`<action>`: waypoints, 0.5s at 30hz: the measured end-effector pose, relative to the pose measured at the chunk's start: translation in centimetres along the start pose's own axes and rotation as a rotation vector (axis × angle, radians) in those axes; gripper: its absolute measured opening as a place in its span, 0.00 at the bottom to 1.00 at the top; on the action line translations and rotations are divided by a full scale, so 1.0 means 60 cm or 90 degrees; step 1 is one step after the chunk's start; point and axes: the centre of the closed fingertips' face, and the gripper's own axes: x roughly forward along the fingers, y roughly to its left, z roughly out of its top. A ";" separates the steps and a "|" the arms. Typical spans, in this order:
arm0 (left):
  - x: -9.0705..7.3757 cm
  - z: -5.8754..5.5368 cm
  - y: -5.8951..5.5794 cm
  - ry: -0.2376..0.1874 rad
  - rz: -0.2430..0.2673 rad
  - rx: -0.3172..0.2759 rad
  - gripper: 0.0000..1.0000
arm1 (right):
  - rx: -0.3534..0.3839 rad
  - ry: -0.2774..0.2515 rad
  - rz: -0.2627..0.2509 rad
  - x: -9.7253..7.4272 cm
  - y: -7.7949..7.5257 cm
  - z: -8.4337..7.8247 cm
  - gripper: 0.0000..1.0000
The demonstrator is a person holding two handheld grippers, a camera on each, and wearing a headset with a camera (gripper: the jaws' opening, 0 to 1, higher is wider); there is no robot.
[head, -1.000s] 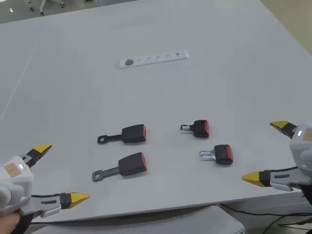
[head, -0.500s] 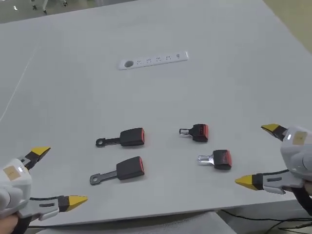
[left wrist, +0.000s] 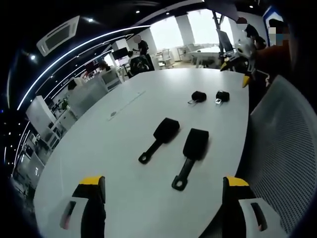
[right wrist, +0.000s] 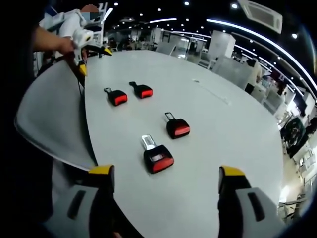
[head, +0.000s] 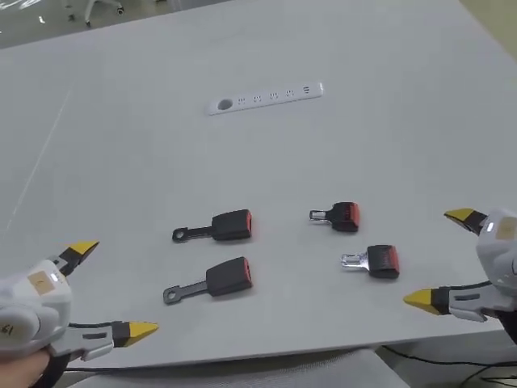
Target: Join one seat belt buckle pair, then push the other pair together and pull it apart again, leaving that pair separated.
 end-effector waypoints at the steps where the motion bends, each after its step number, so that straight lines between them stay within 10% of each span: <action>1: 0.000 0.000 -0.001 0.000 0.000 0.000 1.00 | -0.003 0.002 0.004 0.000 0.003 0.001 0.87; 15: 0.007 -0.006 -0.010 0.004 -0.021 -0.001 0.96 | -0.034 0.014 0.015 0.005 0.009 0.010 0.82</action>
